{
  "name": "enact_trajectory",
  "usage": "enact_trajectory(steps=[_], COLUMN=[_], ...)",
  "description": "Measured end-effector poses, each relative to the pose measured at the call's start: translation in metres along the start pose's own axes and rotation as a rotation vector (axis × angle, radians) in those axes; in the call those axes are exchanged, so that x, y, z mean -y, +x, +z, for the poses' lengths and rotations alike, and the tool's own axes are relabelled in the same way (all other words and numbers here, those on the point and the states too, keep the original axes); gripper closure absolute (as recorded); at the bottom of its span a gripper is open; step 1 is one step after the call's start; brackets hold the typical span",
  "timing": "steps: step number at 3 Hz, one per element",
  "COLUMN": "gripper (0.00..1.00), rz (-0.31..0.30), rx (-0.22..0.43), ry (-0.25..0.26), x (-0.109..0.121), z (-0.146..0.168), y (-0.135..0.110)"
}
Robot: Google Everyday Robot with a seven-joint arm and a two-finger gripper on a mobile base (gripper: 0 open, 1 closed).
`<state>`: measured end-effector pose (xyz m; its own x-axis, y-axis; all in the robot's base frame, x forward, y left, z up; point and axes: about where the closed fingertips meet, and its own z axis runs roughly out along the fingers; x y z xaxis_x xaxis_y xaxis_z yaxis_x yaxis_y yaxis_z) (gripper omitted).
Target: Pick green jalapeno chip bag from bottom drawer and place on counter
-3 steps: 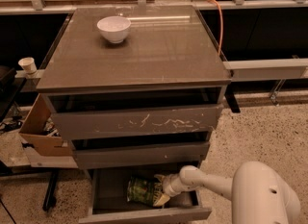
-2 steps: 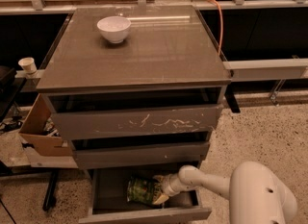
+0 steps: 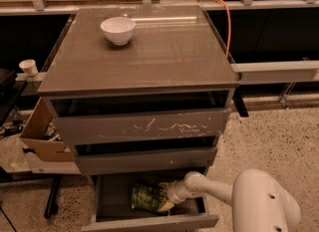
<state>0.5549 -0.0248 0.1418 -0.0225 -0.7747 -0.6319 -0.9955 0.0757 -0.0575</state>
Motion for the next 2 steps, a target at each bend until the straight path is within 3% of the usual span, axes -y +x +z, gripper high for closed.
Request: enact_trajectory(steps=[1,2], gripper=[0.32,0.47], rz=[0.019,0.022], rx=[-0.004,-0.005], ry=[-0.017,-0.019], x=[-0.0021,-0.0023], z=[0.0092,0.0104], y=[0.008,0.009])
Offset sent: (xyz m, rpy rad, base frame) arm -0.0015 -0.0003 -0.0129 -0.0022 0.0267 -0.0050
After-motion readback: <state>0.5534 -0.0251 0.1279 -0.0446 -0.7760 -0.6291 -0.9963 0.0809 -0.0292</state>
